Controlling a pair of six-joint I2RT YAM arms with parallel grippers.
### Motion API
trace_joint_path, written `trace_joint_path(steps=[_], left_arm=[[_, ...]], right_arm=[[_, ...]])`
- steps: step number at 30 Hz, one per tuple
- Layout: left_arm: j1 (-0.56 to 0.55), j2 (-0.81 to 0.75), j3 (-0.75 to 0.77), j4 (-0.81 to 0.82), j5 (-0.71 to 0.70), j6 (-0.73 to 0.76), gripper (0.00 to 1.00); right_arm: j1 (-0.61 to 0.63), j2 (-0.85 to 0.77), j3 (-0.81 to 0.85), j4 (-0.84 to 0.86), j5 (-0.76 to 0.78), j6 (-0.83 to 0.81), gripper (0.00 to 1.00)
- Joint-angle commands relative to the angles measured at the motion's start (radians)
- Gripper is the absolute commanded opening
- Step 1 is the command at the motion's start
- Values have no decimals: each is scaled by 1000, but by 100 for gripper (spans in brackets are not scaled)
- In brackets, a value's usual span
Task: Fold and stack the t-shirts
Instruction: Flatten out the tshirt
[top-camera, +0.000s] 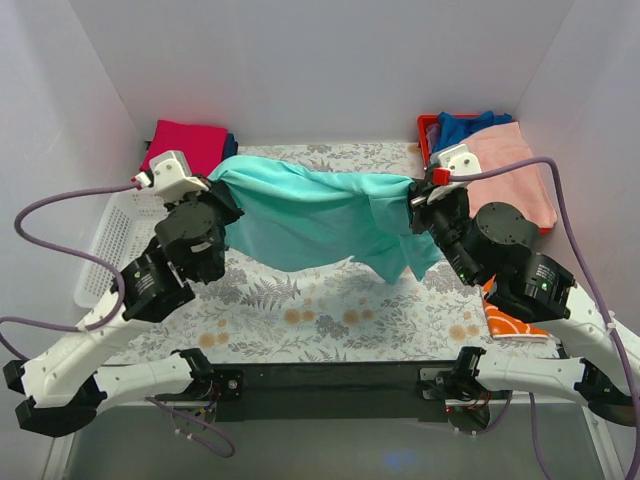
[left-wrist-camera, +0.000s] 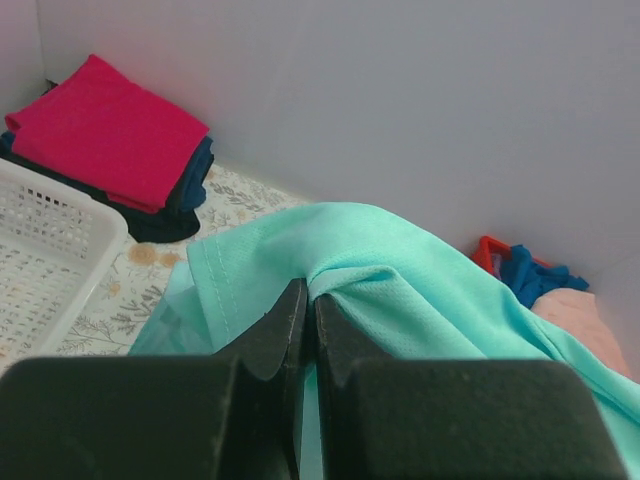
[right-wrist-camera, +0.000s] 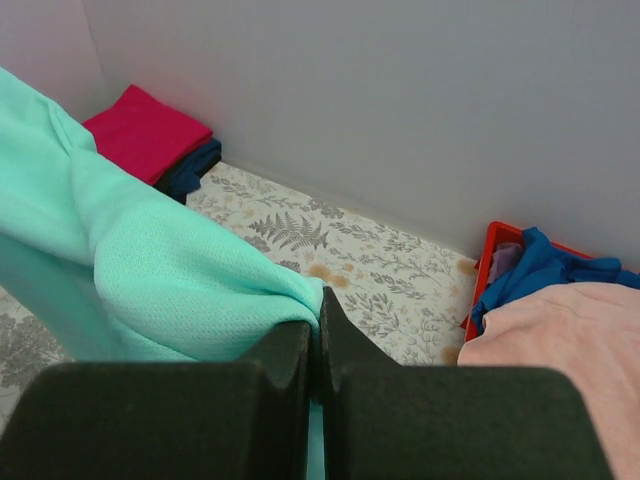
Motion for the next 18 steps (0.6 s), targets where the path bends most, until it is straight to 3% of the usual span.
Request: trace_joint_path(steps=[1, 3, 6, 7, 11, 18], left_arm=[[24, 81, 49, -97, -2, -111, 0], [103, 114, 40, -114, 127, -165, 0], [309, 149, 3, -130, 363, -214, 0], [378, 157, -29, -101, 399, -212, 0], [484, 218, -52, -39, 526, -200, 0], [654, 427, 127, 12, 712, -157, 0]], right_arm=[[-15, 7, 50, 60, 35, -7, 1], [-46, 14, 35, 50, 18, 22, 1], [-157, 28, -5, 33, -83, 88, 1], [-205, 36, -19, 27, -187, 108, 1], [-479, 89, -59, 28, -411, 165, 1], [-730, 266, 80, 65, -695, 165, 1]])
